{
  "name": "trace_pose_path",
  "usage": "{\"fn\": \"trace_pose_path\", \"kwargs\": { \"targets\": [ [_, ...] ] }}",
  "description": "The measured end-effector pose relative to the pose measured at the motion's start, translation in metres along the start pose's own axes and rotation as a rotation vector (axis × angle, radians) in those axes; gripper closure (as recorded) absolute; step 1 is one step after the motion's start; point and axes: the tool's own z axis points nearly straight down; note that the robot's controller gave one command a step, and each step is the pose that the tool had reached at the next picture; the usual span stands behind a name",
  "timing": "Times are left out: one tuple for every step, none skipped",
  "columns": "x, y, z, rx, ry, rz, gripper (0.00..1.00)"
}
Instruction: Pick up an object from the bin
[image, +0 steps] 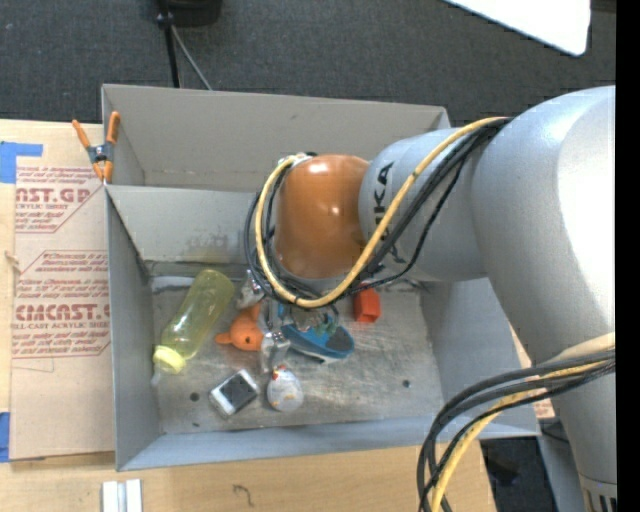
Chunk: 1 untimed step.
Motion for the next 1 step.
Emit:
{"fn": "trace_pose_path", "kwargs": {
  "targets": [
    [-0.0202,-0.0121,-0.0301,0.000,0.002,0.064,0.00]
  ]
}}
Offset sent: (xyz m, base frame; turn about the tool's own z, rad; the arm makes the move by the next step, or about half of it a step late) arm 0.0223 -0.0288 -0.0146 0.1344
